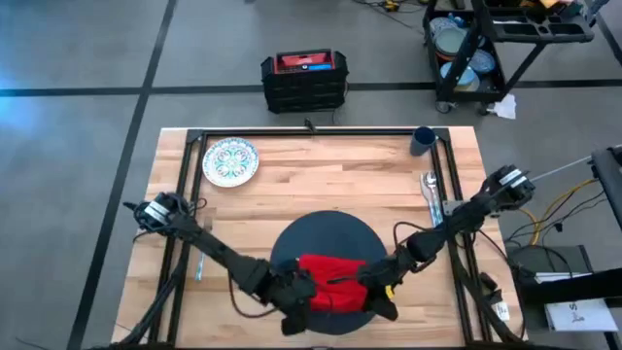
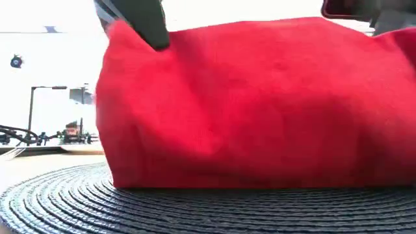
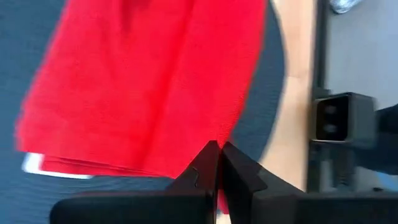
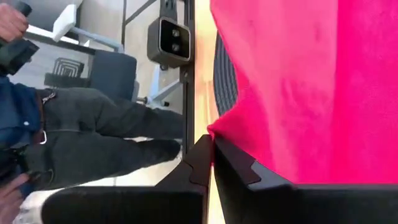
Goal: Set table place
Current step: Fold the red napkin on the table
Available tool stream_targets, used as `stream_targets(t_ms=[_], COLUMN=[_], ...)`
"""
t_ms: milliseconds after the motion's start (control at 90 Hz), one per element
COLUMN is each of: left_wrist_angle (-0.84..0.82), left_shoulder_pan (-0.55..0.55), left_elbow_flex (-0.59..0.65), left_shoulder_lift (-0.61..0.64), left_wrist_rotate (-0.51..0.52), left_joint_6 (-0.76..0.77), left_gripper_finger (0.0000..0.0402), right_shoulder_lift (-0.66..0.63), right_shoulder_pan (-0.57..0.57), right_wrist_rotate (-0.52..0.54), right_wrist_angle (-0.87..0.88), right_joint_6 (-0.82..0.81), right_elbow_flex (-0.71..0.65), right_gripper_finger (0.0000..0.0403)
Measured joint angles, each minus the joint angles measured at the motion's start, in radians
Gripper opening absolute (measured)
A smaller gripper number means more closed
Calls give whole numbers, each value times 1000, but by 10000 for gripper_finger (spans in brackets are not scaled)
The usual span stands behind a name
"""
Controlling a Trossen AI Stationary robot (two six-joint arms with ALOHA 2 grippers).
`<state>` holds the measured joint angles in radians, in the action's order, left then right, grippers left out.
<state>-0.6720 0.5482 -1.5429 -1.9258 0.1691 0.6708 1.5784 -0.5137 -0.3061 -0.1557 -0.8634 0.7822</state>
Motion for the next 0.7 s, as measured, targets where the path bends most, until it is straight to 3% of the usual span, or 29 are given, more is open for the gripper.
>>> stream_targets(t_ms=[400, 700], left_wrist_angle=[-106, -24], left_shoulder_pan=[-135, -205], left_elbow_flex=[37, 139], left_shoulder_lift=[6, 23], left_wrist_rotate=[-30, -68], left_joint_6=[-218, -326], left_gripper_finger=[0, 0], right_shoulder_lift=[-56, -56], right_shoulder_pan=[166, 231], right_wrist_rotate=[-7, -16], right_wrist_angle=[224, 229], right_joint_6=[120, 135], right_elbow_flex=[-2, -57], right_gripper_finger=[0, 0])
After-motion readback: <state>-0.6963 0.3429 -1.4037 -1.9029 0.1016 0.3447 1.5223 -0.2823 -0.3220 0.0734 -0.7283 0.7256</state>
